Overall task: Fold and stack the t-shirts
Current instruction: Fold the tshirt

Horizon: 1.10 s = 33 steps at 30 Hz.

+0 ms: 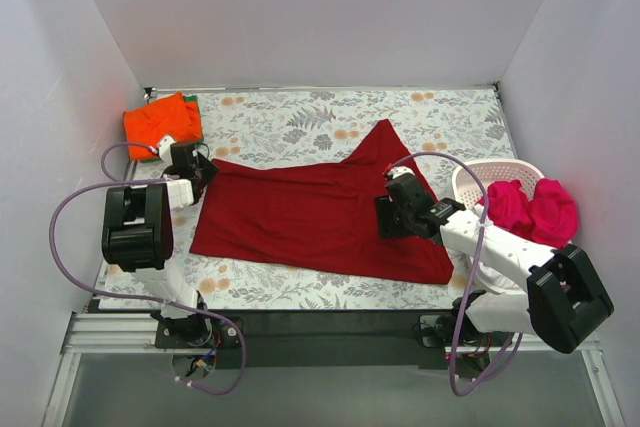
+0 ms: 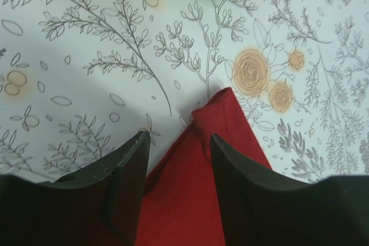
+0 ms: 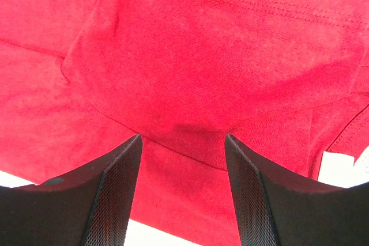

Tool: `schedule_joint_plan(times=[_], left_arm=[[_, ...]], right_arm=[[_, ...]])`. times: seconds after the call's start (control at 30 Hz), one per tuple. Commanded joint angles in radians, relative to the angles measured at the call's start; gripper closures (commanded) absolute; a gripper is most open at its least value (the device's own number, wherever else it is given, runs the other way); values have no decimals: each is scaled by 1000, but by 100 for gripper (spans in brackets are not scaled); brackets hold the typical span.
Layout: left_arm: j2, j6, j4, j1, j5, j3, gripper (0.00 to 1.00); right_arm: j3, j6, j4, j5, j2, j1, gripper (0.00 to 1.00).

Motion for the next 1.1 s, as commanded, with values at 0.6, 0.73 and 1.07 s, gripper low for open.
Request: schedule_joint_plan(times=[0.6, 0.73, 1.07], left_arm=[[101, 8, 95, 19, 102, 99, 78], [109, 7, 78, 21, 88, 115, 91], [54, 19, 57, 21, 61, 90, 100]], right_arm=[[-27, 13, 5, -2, -60, 5, 46], [-32, 15, 6, -2, -66, 5, 46], [131, -28, -11, 99, -37, -10, 44]])
